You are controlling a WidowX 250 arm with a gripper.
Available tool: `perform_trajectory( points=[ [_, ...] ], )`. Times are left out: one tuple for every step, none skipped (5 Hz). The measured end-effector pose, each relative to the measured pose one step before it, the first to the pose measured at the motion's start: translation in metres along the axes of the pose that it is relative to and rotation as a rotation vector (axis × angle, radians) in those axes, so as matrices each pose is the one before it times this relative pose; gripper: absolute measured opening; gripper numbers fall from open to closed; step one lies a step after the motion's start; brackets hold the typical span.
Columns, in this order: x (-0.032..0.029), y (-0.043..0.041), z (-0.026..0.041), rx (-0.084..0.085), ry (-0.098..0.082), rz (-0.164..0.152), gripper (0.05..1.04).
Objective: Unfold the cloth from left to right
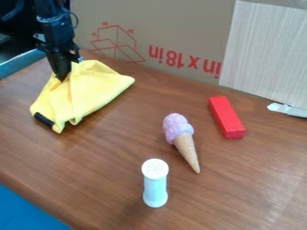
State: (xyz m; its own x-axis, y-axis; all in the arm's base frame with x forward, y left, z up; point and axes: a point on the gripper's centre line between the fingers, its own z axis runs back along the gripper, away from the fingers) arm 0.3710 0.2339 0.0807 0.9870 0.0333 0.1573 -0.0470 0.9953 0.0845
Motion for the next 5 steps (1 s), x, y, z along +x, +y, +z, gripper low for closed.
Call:
perform_trajectory(
  points=[
    [-0.0006,-0.00287,-0.00175,-0.0142,-0.0031,-0.0086,0.061],
    [-0.00746,-0.00764,-0.00069,-0.0295,-0.0006,-0.0232,0.06],
    [-0.01275,-0.01577,0.01415,-0.0189,-0.0398,-0.048,0.06],
    [-0.01127,-0.01409,0.01738,0.0132,-0.0586,-0.0432,0.059],
    [-0.00237,-0.00664,0.00537,-0.0043,-0.0287,-0.0223,0.059]
  ],
)
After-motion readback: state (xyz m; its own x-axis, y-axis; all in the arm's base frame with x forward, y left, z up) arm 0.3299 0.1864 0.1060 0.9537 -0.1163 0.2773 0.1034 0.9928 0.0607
